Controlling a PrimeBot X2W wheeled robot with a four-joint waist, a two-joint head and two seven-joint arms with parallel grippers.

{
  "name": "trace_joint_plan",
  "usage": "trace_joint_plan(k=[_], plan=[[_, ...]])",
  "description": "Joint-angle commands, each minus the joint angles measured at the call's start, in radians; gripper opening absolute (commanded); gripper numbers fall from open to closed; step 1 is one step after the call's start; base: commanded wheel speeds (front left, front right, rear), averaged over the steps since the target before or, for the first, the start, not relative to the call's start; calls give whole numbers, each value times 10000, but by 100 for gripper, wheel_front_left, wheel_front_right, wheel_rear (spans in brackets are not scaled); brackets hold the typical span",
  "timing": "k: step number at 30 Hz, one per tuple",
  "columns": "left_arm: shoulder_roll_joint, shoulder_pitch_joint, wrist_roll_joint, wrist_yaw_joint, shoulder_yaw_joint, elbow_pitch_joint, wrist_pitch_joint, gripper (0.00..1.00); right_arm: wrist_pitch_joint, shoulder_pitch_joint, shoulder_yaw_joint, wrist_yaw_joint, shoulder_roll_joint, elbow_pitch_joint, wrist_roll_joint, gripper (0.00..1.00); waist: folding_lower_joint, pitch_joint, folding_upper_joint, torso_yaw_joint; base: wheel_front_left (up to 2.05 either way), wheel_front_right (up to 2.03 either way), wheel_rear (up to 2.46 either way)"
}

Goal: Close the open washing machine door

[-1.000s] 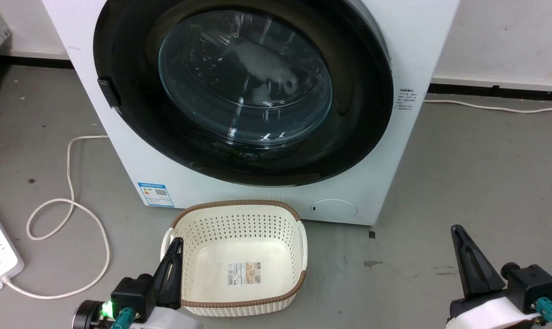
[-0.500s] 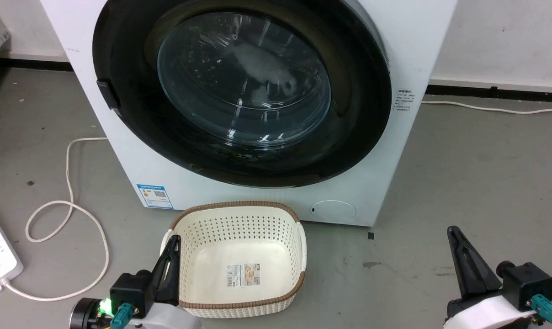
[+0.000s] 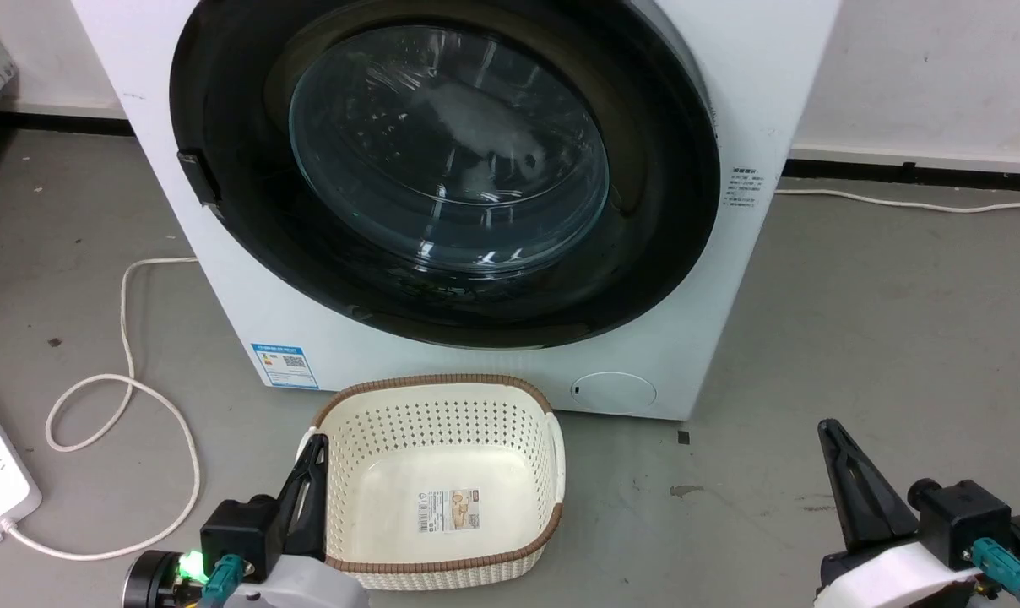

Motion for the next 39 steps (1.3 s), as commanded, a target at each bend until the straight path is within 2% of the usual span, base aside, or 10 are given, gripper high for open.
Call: trace_joint_plan(k=[1,39], plan=[[-5,-106,82,64,40,-76,63,0,55,-126,36,-3,33,-73,-73,0,0,-5,0,-4,0,0,0],[-20,-207,289,348,252,-381,860,0,856,-229,316,-6,52,-161,-131,0,0,-133,0,-100,0,0,0]])
